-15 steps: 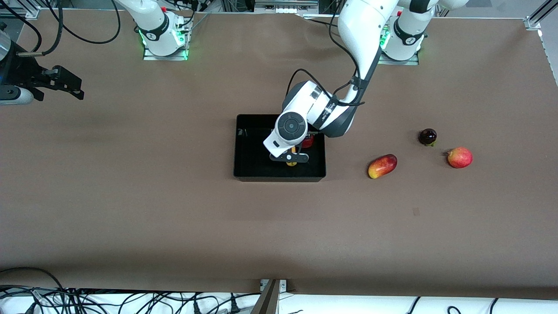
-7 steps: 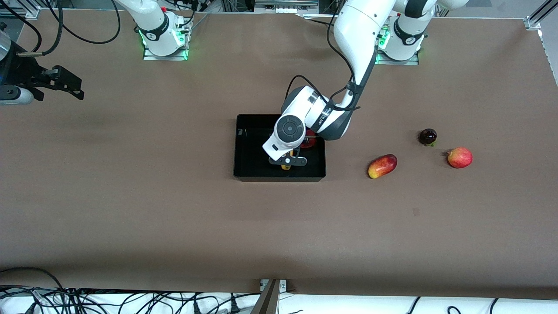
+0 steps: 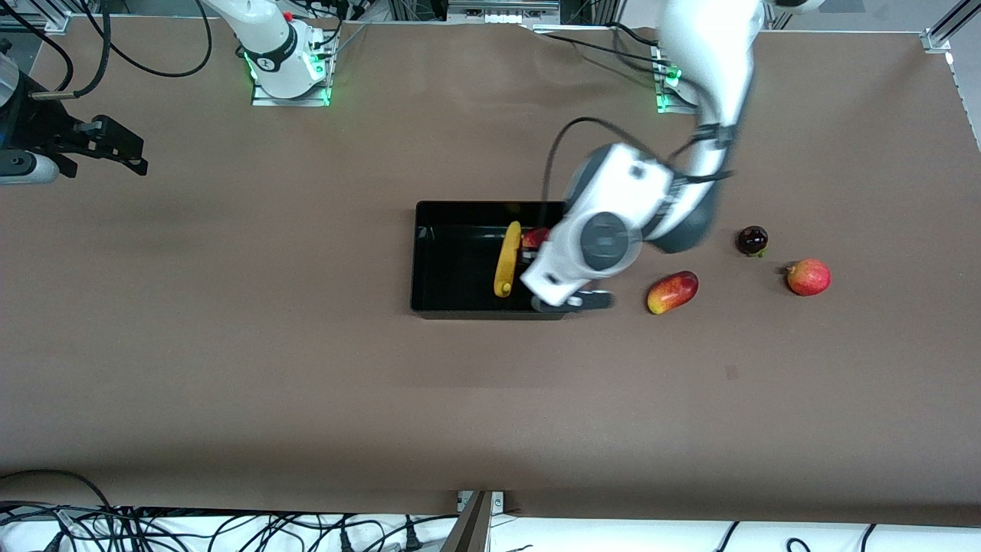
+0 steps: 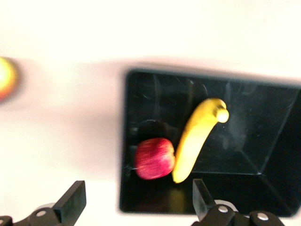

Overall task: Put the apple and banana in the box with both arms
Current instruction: 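Open the left gripper and withdraw it from the box toward the fruit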

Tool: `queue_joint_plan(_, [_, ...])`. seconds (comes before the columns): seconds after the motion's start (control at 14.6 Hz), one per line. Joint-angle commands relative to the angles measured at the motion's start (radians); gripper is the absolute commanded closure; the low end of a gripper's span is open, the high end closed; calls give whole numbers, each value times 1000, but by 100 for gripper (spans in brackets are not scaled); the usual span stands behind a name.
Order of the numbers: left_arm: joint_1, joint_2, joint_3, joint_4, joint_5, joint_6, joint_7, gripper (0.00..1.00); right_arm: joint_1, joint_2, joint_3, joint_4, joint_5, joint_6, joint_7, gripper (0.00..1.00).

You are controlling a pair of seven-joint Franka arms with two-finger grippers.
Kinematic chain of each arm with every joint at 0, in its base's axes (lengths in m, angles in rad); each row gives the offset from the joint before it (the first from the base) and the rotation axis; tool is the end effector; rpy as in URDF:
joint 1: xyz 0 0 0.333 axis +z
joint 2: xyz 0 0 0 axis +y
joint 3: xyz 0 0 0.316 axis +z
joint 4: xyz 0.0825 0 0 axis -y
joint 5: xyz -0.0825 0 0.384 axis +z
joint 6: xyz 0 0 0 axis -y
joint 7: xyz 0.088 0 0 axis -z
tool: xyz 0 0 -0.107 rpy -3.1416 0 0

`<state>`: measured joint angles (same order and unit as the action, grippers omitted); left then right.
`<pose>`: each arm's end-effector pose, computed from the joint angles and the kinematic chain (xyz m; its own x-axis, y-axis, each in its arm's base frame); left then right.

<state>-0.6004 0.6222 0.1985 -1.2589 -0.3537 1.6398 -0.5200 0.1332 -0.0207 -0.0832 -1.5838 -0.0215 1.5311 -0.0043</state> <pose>0.6193 -0.3359 0.3862 0.9407 0.1397 -0.3090 0.1714 -0.9822 0.0775 0.5433 0.0243 0.6263 0.9981 0.0535 -0.0321 0.0541 -0.9983 0.0196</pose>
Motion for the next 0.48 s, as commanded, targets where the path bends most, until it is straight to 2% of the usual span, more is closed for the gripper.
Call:
queue_joint_plan(0.0, [97,-110,-13,-27,59,-78,55,0,-3,4,2,16,0,-3,12,0])
queue_joint_plan(0.14, [139,-125,-10,21,117,-141,173,0,-3,5,2,16,0,-3,12,0])
queue_joint_plan(0.41, [220,-146,-11,143,238,-346,374,0,-3,5,2,16,0,-3,12,0])
